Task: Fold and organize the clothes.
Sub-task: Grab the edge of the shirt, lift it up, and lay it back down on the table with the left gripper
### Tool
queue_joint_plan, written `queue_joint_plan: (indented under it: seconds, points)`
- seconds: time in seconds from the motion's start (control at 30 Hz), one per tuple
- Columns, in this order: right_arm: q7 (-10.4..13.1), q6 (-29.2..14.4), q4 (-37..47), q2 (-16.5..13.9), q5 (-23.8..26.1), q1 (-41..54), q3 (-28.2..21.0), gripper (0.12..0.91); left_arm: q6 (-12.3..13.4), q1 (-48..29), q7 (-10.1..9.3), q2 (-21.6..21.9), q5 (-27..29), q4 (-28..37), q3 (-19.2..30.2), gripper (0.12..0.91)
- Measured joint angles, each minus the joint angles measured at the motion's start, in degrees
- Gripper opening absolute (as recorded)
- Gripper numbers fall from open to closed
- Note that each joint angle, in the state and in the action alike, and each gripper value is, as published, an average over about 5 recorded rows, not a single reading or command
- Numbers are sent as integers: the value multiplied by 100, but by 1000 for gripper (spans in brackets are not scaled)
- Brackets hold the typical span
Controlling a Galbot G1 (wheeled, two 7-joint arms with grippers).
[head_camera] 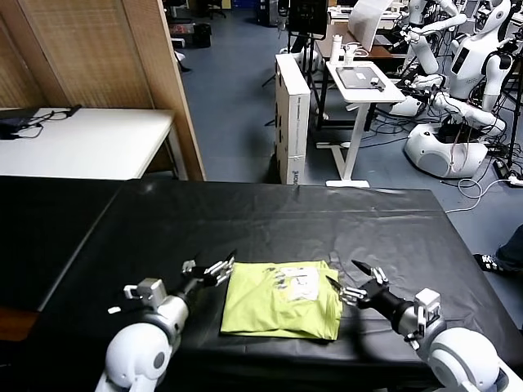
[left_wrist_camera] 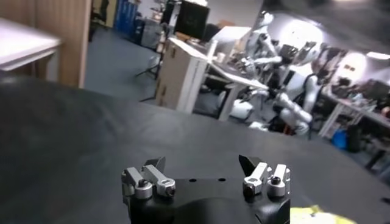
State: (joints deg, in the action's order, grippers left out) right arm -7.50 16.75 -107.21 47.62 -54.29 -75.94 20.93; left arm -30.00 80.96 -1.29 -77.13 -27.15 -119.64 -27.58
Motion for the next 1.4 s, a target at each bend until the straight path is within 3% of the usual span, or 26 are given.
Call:
queue_joint_plan:
  seconds: [0.07,0.13,0.5,0.6,0.83,0.93,1.03,1.4]
  points:
    - [19,-14,4,3,0,37,-2,188,1,4,-1,-14,19,0,-7,907]
    - [55,-31,11,10,0,84,-10,143,6,12,-1,-31,36,0,-20,907]
    - [172,-22,149,82,81,343,-238,153,56,105,17,-53,79,11,-164,907]
    - [181,-40,37,1,95,281,-180,266,92,117,16,-46,74,4,-214,907]
    - [482,-204,-525,-249,330,-16,241,711,416,234,121,-138,81,65,-322,907]
    - [598,-205,-795,-282,348,-150,443,853,598,323,236,-247,105,94,-322,907]
    - [625,-192,-992,-298,350,-218,555,901,754,439,344,-379,114,101,-249,907]
    - [620,-179,-1248,-333,366,-355,695,907,1234,797,498,-815,106,177,61,907]
